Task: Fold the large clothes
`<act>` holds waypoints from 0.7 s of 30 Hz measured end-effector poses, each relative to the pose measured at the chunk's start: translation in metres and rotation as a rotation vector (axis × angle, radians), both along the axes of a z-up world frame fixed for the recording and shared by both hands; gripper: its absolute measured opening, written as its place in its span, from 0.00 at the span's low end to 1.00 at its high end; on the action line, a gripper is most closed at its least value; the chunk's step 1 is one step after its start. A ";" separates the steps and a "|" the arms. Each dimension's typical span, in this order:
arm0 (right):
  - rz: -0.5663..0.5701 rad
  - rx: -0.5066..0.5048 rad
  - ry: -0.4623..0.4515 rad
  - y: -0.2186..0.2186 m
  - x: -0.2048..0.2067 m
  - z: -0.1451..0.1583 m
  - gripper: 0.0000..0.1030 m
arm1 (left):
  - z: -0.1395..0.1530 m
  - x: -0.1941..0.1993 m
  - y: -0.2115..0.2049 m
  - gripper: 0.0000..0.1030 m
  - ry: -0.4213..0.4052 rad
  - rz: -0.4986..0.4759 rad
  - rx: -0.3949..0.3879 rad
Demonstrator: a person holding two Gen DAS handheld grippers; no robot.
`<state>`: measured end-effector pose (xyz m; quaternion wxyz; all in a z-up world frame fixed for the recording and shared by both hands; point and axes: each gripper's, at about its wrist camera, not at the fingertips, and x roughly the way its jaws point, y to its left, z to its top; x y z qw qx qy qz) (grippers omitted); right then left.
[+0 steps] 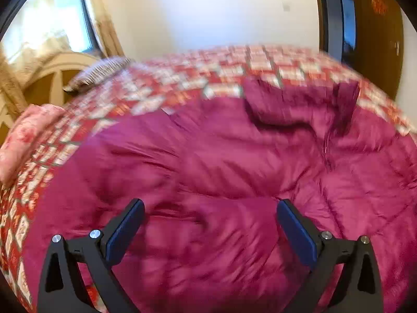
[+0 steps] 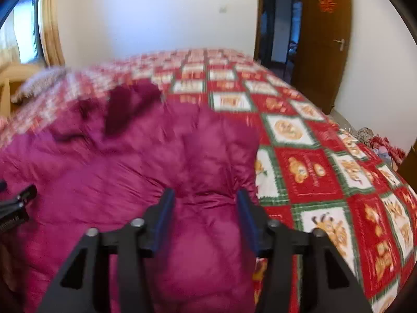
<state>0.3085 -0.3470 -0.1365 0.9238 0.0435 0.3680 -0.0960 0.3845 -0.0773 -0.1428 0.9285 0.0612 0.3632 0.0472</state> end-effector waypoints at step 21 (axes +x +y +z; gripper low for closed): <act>0.104 -0.100 0.100 0.056 0.002 -0.041 0.61 | -0.041 0.004 0.008 0.99 0.121 -0.018 -0.032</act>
